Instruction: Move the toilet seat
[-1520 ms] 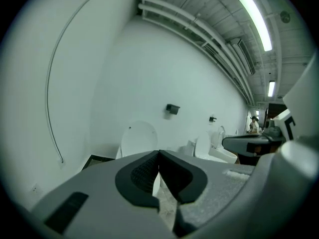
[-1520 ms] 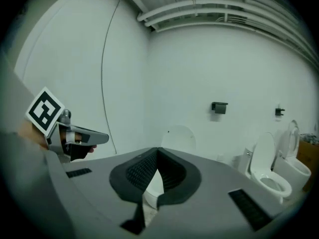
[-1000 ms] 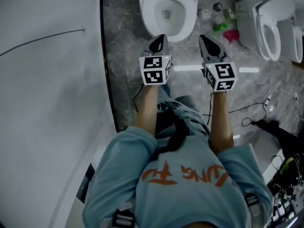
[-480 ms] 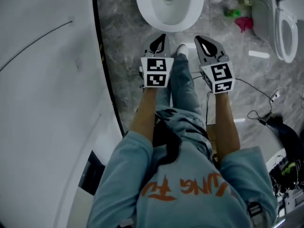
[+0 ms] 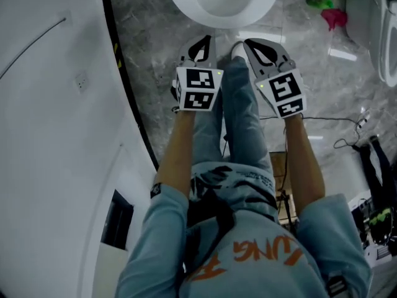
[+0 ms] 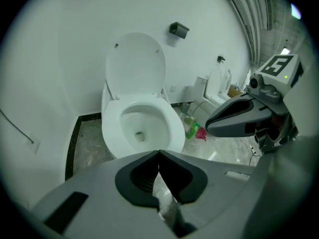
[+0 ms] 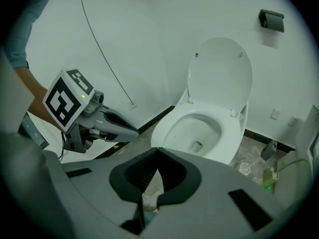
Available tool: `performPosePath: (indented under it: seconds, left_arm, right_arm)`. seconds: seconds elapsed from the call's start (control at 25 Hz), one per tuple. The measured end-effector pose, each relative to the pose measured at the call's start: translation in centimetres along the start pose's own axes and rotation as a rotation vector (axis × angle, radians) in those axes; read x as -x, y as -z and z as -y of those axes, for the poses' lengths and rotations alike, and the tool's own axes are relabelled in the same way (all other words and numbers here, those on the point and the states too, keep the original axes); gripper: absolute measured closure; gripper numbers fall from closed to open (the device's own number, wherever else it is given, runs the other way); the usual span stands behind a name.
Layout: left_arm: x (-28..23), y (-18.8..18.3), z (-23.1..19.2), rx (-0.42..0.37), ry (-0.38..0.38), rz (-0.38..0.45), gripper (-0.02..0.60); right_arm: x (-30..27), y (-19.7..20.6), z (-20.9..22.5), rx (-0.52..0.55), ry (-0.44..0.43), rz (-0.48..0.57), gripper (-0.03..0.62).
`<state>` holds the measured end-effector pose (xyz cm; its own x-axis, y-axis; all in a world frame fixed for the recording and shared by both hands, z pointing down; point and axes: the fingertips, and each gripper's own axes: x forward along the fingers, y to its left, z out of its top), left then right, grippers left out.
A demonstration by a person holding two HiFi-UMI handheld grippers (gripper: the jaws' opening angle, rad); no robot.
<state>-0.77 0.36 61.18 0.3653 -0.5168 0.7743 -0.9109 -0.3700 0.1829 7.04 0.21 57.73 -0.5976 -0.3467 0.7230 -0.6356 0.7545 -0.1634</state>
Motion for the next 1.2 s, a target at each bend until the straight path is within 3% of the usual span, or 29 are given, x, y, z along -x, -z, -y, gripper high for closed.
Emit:
performPosePath:
  seconds: [0.16, 0.36, 0.44, 0.56, 0.72, 0.88, 1.0, 1.2]
  left_arm:
    - [-1.8, 1.7, -0.2, -0.034, 0.031, -0.025, 0.58]
    - [-5.1, 2.1, -0.5, -0.157, 0.094, -0.047, 0.58]
    - [-6.6, 2.4, -1.1, -0.224, 0.106, -0.066, 0.58]
    - [-8.1, 3.2, -1.1, -0.417, 0.152, -0.097, 0.573]
    - [-10.1, 5.5, -1.3, -0.714, 0.24, -0.208, 0.369]
    - [-11.6, 6.2, -1.1, -0.925, 0.287, -0.247, 0.337]
    - [-12.7, 6.9, -0.6, -1.003, 0.317, -0.275, 0.336]
    - [-13.8, 7.2, -0.5, -1.031, 0.311, -0.263, 0.336]
  right_arm:
    - [-2.1, 2.0, -0.6, 0.036, -0.041, -0.036, 0.594]
    - [-5.6, 3.7, 0.4, 0.095, -0.087, -0.063, 0.59]
    - [-7.3, 4.1, 0.8, 0.14, -0.11, -0.085, 0.515]
    - [-9.5, 5.3, 1.2, 0.249, -0.13, -0.151, 0.42]
    - [-12.2, 7.1, 1.4, 0.454, -0.173, -0.241, 0.372]
    - [-14.4, 8.8, 1.7, 0.645, -0.203, -0.342, 0.335]
    - [-15.7, 10.1, 2.0, 0.743, -0.226, -0.419, 0.33]
    - [-16.7, 11.1, 2.3, 0.782, -0.279, -0.478, 0.333]
